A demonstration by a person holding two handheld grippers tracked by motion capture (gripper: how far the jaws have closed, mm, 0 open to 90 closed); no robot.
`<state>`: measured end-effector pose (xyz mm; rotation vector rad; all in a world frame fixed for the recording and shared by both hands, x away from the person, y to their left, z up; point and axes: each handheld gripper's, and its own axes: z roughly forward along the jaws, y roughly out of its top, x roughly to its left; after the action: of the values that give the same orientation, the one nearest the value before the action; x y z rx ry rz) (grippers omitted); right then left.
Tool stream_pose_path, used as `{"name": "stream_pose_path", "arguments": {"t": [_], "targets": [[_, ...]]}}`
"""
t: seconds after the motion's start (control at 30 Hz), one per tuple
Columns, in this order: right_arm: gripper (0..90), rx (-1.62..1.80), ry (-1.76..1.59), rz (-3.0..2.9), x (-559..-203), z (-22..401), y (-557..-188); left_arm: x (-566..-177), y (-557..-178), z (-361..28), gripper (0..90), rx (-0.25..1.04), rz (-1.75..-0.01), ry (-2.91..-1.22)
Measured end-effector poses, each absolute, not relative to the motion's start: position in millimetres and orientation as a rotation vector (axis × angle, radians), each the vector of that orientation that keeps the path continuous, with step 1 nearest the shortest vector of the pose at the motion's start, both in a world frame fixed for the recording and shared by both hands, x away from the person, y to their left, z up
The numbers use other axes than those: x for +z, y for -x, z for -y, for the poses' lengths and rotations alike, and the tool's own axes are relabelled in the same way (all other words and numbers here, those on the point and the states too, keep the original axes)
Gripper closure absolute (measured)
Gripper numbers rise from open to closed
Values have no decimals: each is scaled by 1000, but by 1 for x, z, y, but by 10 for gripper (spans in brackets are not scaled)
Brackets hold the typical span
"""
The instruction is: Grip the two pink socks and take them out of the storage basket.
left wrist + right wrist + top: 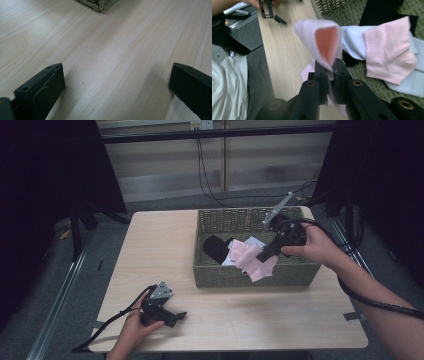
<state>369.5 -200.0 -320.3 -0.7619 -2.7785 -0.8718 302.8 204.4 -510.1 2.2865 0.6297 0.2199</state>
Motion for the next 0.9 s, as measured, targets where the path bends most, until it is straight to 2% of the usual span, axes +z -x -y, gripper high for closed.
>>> {"name": "stream_pose_path", "arguments": {"t": [0.9], "targets": [[835,-830,688,2799,-356,179,-345,-510,-303,-205,0,217,-629,-2290]]}}
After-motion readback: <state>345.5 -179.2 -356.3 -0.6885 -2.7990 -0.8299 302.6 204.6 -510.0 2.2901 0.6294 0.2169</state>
